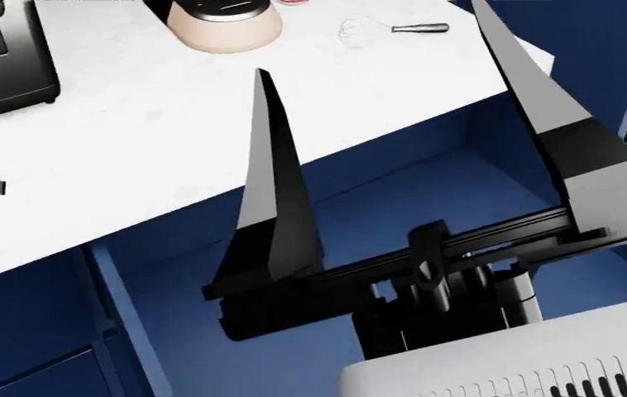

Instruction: Close the right drawer.

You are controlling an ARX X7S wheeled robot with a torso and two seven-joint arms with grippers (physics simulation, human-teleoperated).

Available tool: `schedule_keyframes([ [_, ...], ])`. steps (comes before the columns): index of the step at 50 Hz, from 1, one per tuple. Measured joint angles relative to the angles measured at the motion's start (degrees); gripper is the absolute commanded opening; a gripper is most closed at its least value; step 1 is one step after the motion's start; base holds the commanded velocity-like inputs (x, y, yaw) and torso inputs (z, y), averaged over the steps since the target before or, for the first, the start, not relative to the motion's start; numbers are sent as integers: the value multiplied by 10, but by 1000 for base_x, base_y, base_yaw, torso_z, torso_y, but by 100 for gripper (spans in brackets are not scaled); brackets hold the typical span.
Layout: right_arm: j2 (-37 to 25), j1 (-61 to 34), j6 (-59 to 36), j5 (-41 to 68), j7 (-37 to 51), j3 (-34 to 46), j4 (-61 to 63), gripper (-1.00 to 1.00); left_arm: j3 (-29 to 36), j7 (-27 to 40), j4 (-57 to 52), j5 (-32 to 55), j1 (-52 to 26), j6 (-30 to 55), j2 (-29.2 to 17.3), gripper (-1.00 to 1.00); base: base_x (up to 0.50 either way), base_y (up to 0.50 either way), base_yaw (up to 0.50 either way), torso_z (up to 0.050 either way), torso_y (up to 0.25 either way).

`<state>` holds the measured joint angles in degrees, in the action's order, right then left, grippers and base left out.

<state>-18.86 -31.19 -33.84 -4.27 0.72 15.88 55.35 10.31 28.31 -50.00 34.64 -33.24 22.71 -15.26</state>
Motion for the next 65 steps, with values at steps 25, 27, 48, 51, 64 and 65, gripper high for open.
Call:
schedule_keyframes([
  [25, -9, 4, 8, -8, 8, 3, -3, 100, 11, 5, 3, -4, 0, -8, -6, 100, -36, 28, -500, 0, 0],
  [27, -9, 4, 9, -8, 8, 3, -4, 100, 11, 5, 3, -4, 0, -9, -7, 100, -32, 29, -500, 0, 0],
  [48, -13, 7, 12, -9, 13, 5, -4, 100, 15, 12, 2, 0, -1, -12, -12, 100, -30, 32, -500, 0, 0],
  [51, -14, 7, 15, -11, 13, 7, -4, 100, 17, 12, 2, 0, -1, -13, -13, 100, 0, 0, 0, 0, 0],
  [64, -12, 7, 16, -6, 20, -2, -5, 100, 22, 15, 1, 2, -2, -15, -15, 100, 103, 67, 0, 0, 0],
  [65, -11, 7, 15, -5, 20, -4, -4, 100, 22, 15, 1, 2, -2, -15, -15, 100, 467, 219, 0, 0, 0],
])
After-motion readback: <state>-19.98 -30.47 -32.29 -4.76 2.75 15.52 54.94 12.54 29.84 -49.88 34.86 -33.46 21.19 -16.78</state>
